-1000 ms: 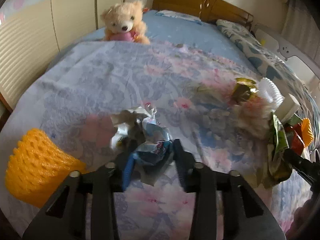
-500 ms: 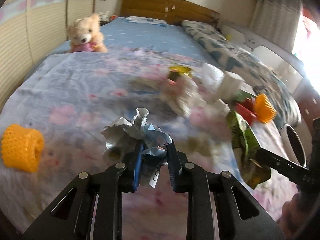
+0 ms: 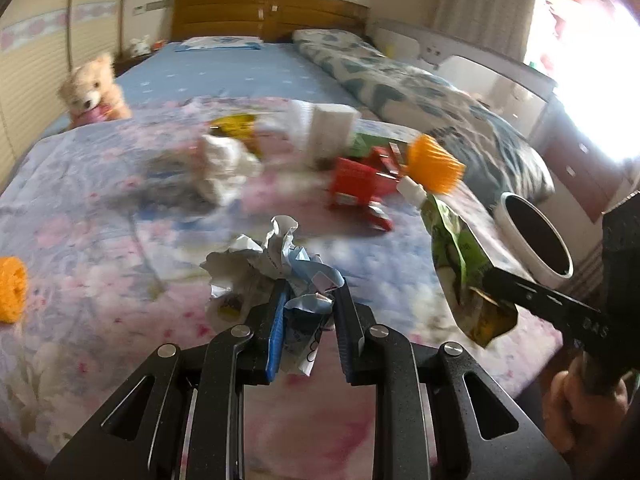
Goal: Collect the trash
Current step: 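Carry foil and green pouch over the bin and open both tools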
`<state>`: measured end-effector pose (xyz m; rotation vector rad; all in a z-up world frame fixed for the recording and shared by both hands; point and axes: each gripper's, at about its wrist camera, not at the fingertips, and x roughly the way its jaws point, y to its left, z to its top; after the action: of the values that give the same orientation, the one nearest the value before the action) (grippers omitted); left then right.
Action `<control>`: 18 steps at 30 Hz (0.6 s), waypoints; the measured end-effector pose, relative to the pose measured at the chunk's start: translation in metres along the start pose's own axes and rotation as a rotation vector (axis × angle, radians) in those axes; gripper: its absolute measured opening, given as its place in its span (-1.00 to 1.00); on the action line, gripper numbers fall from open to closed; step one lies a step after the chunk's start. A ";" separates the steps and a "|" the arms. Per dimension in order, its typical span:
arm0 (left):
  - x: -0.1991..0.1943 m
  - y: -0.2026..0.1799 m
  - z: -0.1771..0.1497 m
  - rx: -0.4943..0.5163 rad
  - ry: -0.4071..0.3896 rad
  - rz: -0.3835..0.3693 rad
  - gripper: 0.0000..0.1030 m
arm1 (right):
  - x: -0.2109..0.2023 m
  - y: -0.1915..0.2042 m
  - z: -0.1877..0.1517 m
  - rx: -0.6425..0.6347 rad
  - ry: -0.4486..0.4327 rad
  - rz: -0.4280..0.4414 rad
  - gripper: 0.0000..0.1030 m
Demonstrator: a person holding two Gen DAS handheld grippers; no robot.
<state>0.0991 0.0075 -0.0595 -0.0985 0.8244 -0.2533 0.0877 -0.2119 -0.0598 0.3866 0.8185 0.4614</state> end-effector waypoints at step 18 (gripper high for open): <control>0.022 -0.104 0.010 0.173 0.048 -0.165 -0.60 | -0.073 -0.076 0.003 0.122 -0.120 -0.123 -0.94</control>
<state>0.1017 -0.0985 -0.0489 0.0023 0.8397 -0.4824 0.0649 -0.3148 -0.0522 0.4697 0.7514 0.2714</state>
